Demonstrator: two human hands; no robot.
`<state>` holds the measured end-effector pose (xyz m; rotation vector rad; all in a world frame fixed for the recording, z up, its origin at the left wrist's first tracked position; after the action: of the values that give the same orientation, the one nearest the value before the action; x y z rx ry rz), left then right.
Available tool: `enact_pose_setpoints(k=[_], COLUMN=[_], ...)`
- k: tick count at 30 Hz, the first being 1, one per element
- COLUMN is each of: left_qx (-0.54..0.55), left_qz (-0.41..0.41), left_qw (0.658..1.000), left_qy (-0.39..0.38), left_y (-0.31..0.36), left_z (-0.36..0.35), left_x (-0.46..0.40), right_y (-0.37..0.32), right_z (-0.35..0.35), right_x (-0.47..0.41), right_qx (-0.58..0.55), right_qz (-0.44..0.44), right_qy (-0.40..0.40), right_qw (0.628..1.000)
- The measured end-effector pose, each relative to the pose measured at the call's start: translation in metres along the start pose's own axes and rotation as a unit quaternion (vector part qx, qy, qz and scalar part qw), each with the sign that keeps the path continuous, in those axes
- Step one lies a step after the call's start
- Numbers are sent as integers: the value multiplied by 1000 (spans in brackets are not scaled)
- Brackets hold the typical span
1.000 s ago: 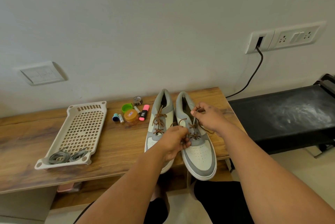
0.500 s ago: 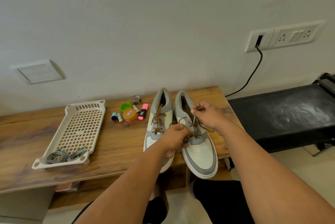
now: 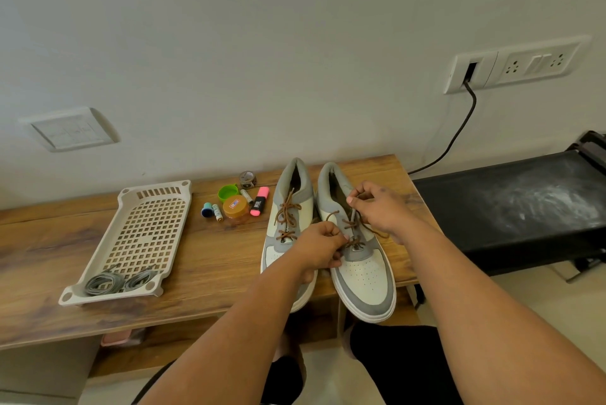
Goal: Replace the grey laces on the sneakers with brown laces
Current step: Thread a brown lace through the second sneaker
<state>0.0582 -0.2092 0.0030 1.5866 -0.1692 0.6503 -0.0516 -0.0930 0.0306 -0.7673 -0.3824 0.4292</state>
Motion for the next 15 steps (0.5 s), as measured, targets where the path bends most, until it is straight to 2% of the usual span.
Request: enact_pose_setpoints(k=[5, 10, 15], left_qx=[113, 73, 123], left_qz=[27, -1, -2], left_qw=[992, 997, 992], left_qy=[-44, -3, 1], left_y=[6, 11, 20], left_z=[6, 2, 2], left_x=[8, 12, 19], right_y=[0, 2, 7], right_z=[0, 1, 18], right_x=[0, 0, 8], right_qx=[3, -21, -35], right_qz=[1, 1, -26], right_qy=[-7, -7, -25], right_qw=[1000, 1000, 999])
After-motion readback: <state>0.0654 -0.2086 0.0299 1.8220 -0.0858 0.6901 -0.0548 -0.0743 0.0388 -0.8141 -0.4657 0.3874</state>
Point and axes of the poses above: each hand's wrist, its own x-axis away from the middle knuckle, its own z-axis out of the back of the hand, y = z × x, the point moved 1 cm from there along -x, towards the middle knuckle, and after that the axes turned 9 degrees about x, right-handed, at the moved point
